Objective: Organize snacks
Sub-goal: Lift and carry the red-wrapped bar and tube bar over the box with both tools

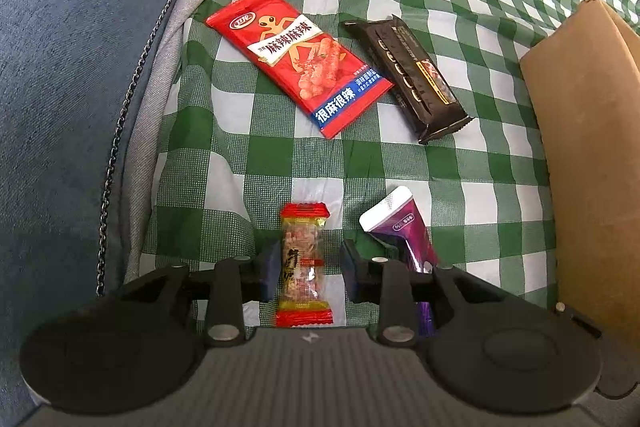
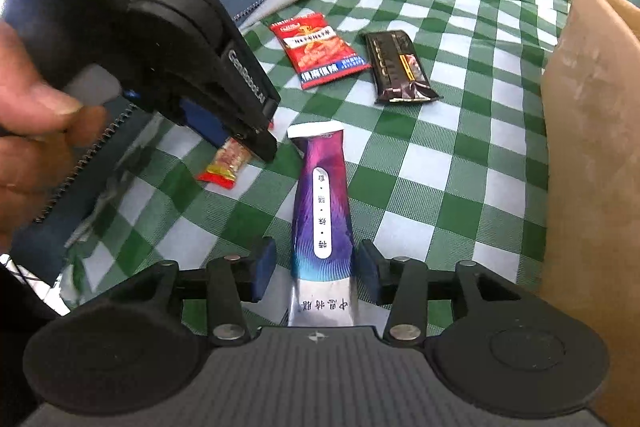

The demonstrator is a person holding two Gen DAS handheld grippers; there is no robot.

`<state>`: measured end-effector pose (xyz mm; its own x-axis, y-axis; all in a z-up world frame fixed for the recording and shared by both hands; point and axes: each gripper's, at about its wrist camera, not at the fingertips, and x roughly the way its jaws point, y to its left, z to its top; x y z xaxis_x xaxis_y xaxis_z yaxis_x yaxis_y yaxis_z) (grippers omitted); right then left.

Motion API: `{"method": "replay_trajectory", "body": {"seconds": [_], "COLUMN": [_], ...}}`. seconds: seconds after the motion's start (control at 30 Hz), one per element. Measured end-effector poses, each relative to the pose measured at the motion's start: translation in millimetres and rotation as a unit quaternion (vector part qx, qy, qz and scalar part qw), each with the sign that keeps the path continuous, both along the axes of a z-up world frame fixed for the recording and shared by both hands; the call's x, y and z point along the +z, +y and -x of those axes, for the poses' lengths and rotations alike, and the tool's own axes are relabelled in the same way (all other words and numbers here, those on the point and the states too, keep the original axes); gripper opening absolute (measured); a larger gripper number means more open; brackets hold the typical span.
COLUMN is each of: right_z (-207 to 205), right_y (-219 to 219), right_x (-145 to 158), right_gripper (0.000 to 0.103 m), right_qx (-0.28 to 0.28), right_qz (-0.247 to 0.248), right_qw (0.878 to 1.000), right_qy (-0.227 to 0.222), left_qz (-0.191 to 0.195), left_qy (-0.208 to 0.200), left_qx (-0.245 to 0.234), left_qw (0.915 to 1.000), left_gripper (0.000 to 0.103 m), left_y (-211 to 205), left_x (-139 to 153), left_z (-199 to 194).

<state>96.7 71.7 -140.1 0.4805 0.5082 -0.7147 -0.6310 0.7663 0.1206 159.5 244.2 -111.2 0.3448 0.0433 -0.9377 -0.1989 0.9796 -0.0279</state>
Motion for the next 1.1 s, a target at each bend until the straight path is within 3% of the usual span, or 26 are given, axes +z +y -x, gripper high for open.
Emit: {"method": "replay_trajectory", "body": {"seconds": [0.07, 0.1, 0.2, 0.6, 0.67, 0.73, 0.87, 1.1], "right_z": [1, 1, 1, 11, 8, 3, 2, 13], "right_y": [4, 5, 2, -35, -43, -54, -80, -148], "right_x": [0, 0, 2, 45, 54, 64, 97, 146], "right_gripper": [0.045, 0.034, 0.023, 0.020, 0.020, 0.020, 0.020, 0.020], "right_qx": [0.001, -0.002, -0.012, -0.046, -0.052, -0.062, -0.080, -0.090], "right_qz": [0.005, 0.009, 0.007, -0.064, -0.088, -0.124, -0.170, -0.209], "right_qw": [1.000, 1.000, 1.000, 0.992, 0.991, 0.988, 0.980, 0.962], "right_qy": [-0.012, -0.017, -0.027, -0.094, -0.087, -0.065, -0.072, -0.152], "left_qz": [-0.001, -0.002, 0.005, 0.027, 0.030, 0.031, 0.024, 0.025], "left_qy": [0.000, -0.001, -0.010, -0.095, -0.113, -0.136, -0.190, -0.258], "left_qx": [-0.001, 0.000, 0.011, 0.030, 0.033, 0.035, 0.031, 0.013], "left_qw": [1.0000, 1.0000, 0.9999, 0.9947, 0.9926, 0.9896, 0.9810, 0.9658], "left_gripper": [0.031, 0.027, 0.020, 0.018, 0.018, 0.018, 0.018, 0.018], "left_y": [1, 2, 5, -3, -6, -11, -20, -39], "left_x": [0, 0, 3, 36, 43, 52, 71, 97], "left_z": [1, 1, 2, 16, 20, 24, 32, 43]}}
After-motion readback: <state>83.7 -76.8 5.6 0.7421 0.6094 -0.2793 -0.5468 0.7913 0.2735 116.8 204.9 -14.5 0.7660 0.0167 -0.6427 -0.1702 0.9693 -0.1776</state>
